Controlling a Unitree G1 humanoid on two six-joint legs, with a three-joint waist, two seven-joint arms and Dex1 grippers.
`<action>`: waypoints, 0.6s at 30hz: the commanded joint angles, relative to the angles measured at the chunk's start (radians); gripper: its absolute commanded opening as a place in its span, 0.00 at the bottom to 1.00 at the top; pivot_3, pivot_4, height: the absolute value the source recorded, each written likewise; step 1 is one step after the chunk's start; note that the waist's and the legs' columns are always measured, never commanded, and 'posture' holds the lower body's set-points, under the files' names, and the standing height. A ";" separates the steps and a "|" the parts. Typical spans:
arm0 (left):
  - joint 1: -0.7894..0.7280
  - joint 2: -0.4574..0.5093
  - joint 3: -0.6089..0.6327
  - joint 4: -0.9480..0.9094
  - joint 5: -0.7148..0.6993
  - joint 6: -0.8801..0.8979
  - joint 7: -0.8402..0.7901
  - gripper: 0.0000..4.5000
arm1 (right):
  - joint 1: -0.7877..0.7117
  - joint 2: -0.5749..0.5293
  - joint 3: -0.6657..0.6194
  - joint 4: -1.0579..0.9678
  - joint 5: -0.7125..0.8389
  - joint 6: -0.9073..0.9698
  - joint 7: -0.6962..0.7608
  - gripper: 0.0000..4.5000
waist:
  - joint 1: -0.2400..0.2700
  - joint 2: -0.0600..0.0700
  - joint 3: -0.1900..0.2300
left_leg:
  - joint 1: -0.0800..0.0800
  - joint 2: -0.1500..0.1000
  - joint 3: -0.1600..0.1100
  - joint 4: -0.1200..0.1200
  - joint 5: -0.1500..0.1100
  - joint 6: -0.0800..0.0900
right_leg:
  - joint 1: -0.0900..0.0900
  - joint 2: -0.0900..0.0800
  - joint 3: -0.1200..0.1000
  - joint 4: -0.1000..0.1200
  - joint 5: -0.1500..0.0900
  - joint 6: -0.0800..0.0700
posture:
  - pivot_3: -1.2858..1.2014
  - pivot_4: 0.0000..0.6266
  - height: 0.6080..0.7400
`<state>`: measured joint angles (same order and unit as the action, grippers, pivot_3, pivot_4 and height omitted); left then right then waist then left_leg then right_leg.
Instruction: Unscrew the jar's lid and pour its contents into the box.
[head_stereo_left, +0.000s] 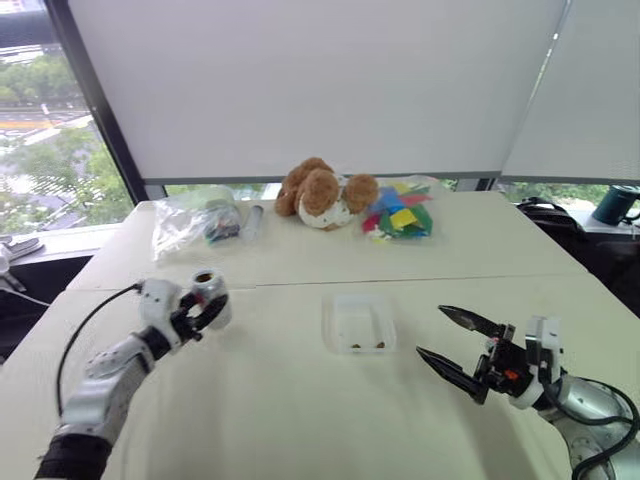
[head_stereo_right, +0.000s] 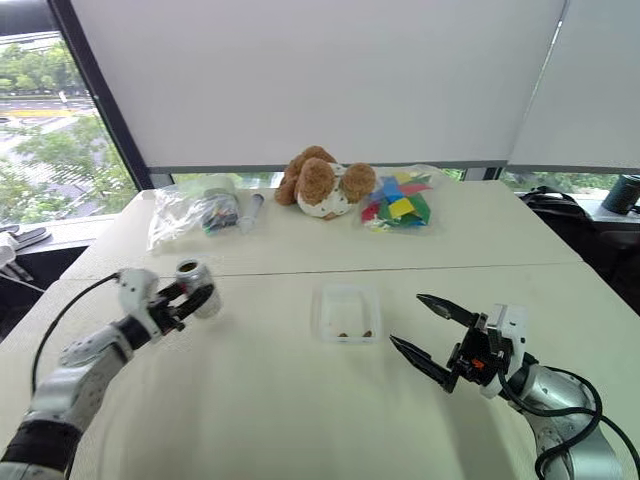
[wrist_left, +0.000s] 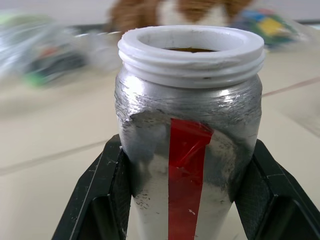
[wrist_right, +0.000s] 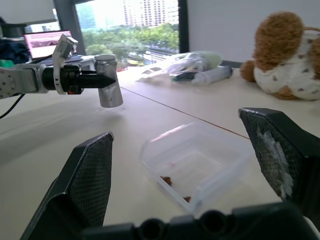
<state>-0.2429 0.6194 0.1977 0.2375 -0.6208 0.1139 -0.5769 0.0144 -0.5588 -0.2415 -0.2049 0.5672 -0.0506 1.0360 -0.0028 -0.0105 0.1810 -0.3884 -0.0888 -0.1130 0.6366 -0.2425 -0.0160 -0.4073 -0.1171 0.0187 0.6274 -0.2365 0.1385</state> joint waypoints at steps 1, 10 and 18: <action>0.058 -0.006 0.123 -0.060 -0.023 0.011 0.033 0.46 | -0.030 0.011 0.007 -0.012 0.013 -0.027 0.014 0.97 | 0.006 0.000 0.000 | 0.000 0.000 0.000 0.000 0.000 0.000 | 0.000 0.000 0.000 0.000 0.000 0.000 | 0.52 0.24 1.00; 0.120 -0.077 0.251 0.010 0.025 -0.028 0.087 0.46 | -0.043 0.017 0.036 -0.004 0.026 -0.045 0.057 0.97 | 0.017 -0.001 -0.001 | 0.000 0.000 0.000 0.001 0.000 0.000 | 0.001 -0.001 0.000 -0.001 0.000 0.000 | 0.52 0.24 1.00; 0.104 -0.107 0.233 0.058 0.098 -0.084 0.083 0.46 | -0.066 0.018 0.030 0.026 0.021 -0.049 0.079 0.97 | 0.016 0.001 -0.004 | 0.000 0.000 0.001 0.001 0.000 0.000 | 0.001 -0.001 0.000 -0.001 0.000 0.000 | 0.52 0.24 1.00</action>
<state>-0.1329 0.5120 0.4241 0.2848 -0.5450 0.0445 -0.4975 -0.0337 -0.5393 -0.1993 -0.1767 0.5730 -0.0769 1.1089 0.0130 -0.0099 0.1770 -0.3886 -0.0889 -0.1122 0.6374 -0.2427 -0.0163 -0.4066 -0.1176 0.0189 0.6261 -0.2365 0.1383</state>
